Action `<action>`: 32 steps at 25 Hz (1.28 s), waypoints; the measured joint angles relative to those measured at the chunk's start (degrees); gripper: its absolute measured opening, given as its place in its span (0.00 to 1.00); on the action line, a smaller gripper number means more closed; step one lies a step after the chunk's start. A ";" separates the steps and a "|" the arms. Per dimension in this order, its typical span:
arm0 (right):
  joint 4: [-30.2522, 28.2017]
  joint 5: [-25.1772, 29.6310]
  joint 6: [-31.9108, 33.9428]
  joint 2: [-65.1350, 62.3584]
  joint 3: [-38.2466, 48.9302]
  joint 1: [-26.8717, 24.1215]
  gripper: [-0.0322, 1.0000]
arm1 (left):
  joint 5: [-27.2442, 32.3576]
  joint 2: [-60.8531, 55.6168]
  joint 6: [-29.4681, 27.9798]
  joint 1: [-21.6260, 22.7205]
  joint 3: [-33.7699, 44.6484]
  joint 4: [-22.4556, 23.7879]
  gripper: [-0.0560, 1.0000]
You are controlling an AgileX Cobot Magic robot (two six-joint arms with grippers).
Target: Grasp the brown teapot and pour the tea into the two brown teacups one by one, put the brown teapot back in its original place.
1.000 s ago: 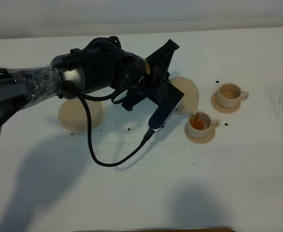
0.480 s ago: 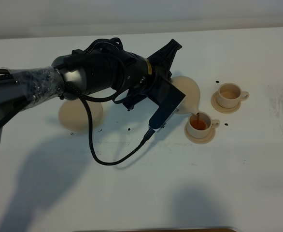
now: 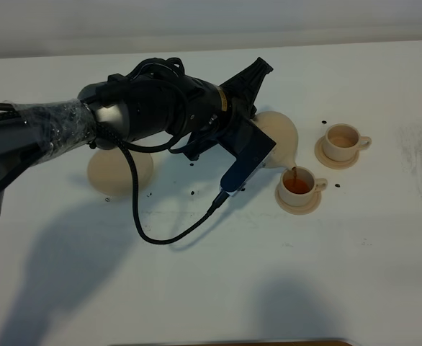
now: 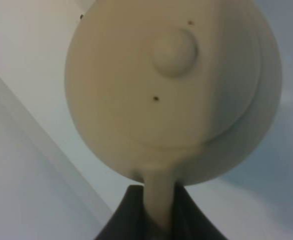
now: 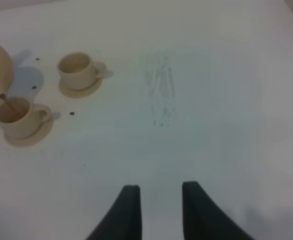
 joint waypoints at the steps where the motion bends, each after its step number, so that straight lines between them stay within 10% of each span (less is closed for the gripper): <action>1: 0.00 0.00 0.00 0.00 0.00 0.00 0.25 | 0.00 0.00 0.08 -0.13 0.00 0.05 0.13; 32: 0.00 0.00 0.05 0.00 0.00 0.00 0.25 | -1.69 0.00 4.18 -0.91 0.00 0.51 0.13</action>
